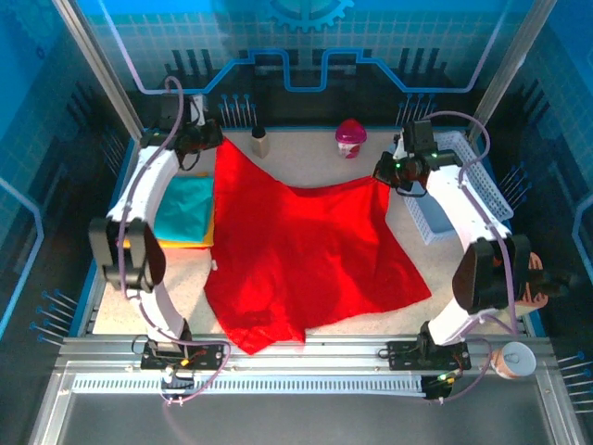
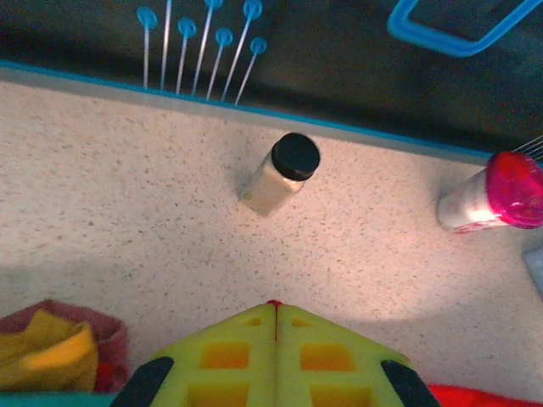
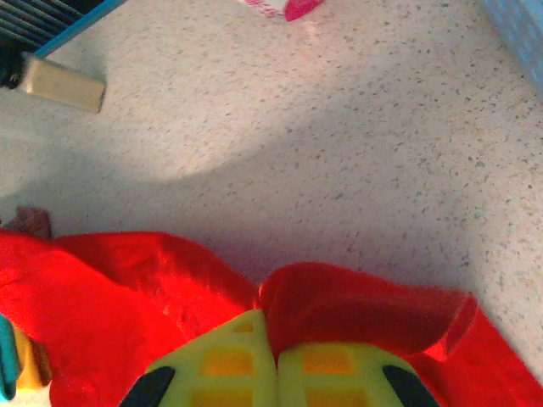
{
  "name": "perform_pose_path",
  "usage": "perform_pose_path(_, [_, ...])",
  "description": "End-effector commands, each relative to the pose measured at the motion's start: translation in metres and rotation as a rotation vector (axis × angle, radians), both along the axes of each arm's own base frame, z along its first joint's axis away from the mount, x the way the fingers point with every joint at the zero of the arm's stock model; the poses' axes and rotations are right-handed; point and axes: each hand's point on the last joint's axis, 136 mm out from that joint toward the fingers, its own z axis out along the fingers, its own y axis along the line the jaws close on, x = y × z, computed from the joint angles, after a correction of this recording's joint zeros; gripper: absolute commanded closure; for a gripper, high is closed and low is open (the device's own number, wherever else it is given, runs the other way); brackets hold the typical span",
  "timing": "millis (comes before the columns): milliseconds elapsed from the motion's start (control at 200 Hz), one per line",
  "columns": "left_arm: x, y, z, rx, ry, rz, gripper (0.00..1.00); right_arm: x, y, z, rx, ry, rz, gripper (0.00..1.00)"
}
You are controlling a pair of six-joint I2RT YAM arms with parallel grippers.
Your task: Fold and stack the t-shirts
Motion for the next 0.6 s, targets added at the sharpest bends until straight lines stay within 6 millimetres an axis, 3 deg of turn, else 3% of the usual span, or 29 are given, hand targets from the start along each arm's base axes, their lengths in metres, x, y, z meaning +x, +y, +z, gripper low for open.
perform_pose_path(0, [0.025,-0.013,0.03,-0.09,-0.092,-0.043,1.0,0.025,-0.005,0.002,0.093,-0.046,-0.025,1.0])
perform_pose_path(95, [0.031,-0.015,0.03,-0.099,-0.089,-0.047,1.0,0.037,-0.01,-0.002,0.114,-0.055,-0.02,1.0])
perform_pose_path(230, [0.019,-0.014,0.033,-0.098,-0.092,-0.043,1.0,0.044,-0.023,-0.01,0.137,-0.042,-0.026,1.0])
perform_pose_path(595, [-0.062,-0.014,0.017,-0.159,-0.043,0.033,1.0,0.02,-0.033,-0.026,0.129,0.001,0.022,1.0])
